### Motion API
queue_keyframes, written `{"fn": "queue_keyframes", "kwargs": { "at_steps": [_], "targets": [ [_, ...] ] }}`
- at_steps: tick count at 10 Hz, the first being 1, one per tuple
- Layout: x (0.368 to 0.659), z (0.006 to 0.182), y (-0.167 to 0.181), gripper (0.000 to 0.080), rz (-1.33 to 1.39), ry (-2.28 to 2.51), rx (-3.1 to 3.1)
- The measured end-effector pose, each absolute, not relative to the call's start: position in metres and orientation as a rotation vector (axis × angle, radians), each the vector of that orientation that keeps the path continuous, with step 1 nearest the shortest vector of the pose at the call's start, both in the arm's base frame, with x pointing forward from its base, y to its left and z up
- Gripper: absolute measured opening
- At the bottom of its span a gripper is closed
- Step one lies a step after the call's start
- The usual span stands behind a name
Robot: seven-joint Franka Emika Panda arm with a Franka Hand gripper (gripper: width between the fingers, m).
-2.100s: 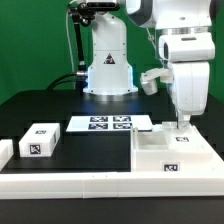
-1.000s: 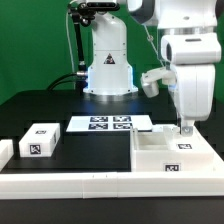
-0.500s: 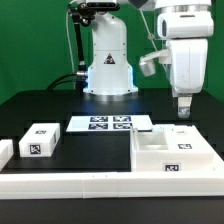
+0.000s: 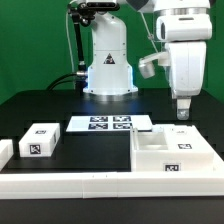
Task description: Assemble cabinet
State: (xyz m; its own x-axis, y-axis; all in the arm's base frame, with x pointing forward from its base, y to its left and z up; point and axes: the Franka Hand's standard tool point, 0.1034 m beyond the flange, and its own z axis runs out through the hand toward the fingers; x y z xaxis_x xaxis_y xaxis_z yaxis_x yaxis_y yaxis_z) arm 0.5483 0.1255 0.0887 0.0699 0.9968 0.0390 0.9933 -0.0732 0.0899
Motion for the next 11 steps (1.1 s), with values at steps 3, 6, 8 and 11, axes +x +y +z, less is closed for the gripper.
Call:
{"fn": "queue_keyframes", "kwargs": {
  "at_steps": [3,6,8,11],
  "targets": [
    [0.497,0.078,0.127,0.0649,0.206,2.106,2.265],
    [0.498,0.076,0.126,0.0649,0.193,2.107,2.27],
    [0.491,0.074,0.131,0.0649,0.167,2.04,2.341],
    [0.45,0.056,0.133,0.0649,0.117,2.026,2.383]
  ]
}}
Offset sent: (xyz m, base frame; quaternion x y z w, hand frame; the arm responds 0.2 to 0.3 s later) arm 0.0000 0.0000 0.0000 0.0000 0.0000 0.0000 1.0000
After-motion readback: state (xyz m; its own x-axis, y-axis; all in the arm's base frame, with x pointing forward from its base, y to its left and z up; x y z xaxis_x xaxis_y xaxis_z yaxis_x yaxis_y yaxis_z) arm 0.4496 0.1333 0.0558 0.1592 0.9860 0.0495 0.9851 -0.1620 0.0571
